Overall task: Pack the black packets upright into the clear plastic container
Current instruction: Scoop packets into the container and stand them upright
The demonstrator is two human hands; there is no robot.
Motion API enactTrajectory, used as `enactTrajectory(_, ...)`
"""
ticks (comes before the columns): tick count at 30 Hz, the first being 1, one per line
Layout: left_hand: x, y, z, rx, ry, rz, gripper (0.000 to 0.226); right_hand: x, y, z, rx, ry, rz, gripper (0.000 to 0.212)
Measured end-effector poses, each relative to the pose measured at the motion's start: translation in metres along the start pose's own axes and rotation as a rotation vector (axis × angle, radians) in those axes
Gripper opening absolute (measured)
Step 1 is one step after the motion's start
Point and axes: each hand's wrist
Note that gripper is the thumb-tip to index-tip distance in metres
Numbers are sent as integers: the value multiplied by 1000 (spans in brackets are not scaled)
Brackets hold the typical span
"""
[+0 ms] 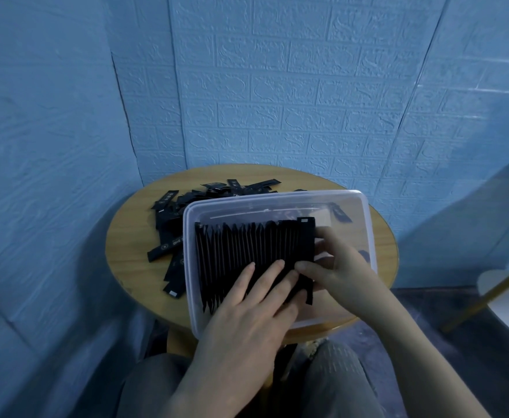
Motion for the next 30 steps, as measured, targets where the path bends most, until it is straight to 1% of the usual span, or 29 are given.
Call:
enactTrajectory(3,1,1,1,-2,-1,-12,56,-2,2,4,4,-6,90,33)
enactTrajectory(6,2,1,2,1,-7,0,55,-1,4,5,-14,-26,85,30)
enactTrajectory(9,2,2,1,5,-7,16,56,1,6,4,23,-38,69,39)
enactTrajectory(14,1,1,1,3,1,6,59,2,10,4,175,-56,159,35)
enactTrajectory(18,0,-1,1,-23,-8,13,60,2,15,3,151,-56,168,33)
enactTrajectory(22,-8,0,4,-42,23,52,56,5,16,1,114,-56,146,48)
enactTrajectory(26,-19,3,9,-26,68,98,47,5,14,1,131,-39,146,54)
enactTrajectory(30,-22,7,11,-73,67,85,48,4,11,3,139,-32,119,59)
Point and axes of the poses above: each hand's wrist, its own x-axis away from the middle knuckle, its own y-axis out of the palm, z = x × y, and after that the axes turned 1 degree about z, right-handed
